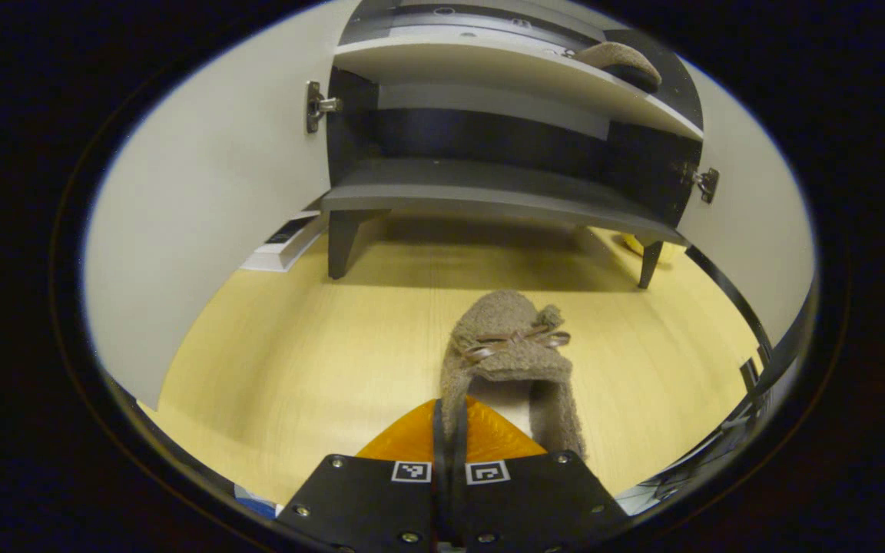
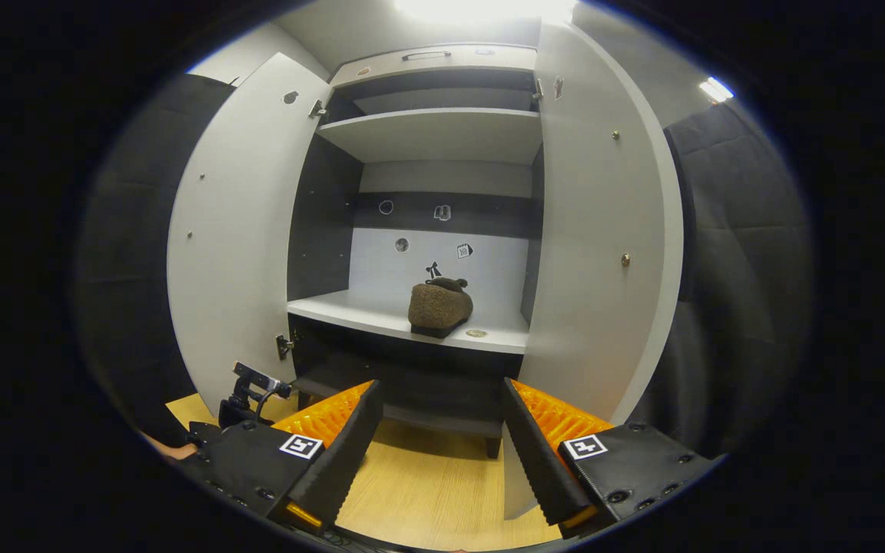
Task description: Grab one shoe with the right hand and put it into the shoe cabinet, grab the other shoe with the left hand and put it into the shoe cabinet; then close the right door with the right hand and the left door with the left hand.
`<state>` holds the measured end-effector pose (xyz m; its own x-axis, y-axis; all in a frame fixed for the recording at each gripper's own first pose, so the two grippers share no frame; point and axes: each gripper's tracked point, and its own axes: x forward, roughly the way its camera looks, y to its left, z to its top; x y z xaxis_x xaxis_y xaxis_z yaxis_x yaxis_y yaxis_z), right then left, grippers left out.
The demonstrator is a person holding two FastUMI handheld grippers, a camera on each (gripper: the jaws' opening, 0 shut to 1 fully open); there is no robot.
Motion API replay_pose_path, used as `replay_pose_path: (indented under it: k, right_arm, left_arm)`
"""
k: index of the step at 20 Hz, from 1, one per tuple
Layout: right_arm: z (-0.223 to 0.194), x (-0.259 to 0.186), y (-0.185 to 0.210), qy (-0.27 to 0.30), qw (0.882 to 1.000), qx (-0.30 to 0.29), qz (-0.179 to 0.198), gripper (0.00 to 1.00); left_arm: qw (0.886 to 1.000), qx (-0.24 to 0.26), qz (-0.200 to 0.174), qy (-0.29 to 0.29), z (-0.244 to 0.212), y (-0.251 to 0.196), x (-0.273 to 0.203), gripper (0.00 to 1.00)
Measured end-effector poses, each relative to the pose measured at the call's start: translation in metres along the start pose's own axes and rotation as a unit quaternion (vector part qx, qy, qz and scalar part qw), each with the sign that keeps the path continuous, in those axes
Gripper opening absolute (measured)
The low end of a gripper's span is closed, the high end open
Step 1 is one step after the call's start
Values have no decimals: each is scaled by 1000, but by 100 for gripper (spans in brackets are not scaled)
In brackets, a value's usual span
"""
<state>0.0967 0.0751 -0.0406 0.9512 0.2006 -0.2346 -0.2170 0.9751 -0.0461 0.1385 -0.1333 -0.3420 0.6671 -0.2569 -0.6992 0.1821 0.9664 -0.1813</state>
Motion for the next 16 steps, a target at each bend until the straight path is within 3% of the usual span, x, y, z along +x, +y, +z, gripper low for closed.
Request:
replay_pose_path:
  k: [8, 16]
  right_arm:
    - [11, -11, -1, -14, 1000, 8, 4, 98]
    - [4, -21, 6, -16, 1000, 10, 21, 98]
  left_arm:
    - [996, 16, -11, -84, 79, -7, -43, 1]
    - [980, -1, -9, -199, 191, -7, -100, 1]
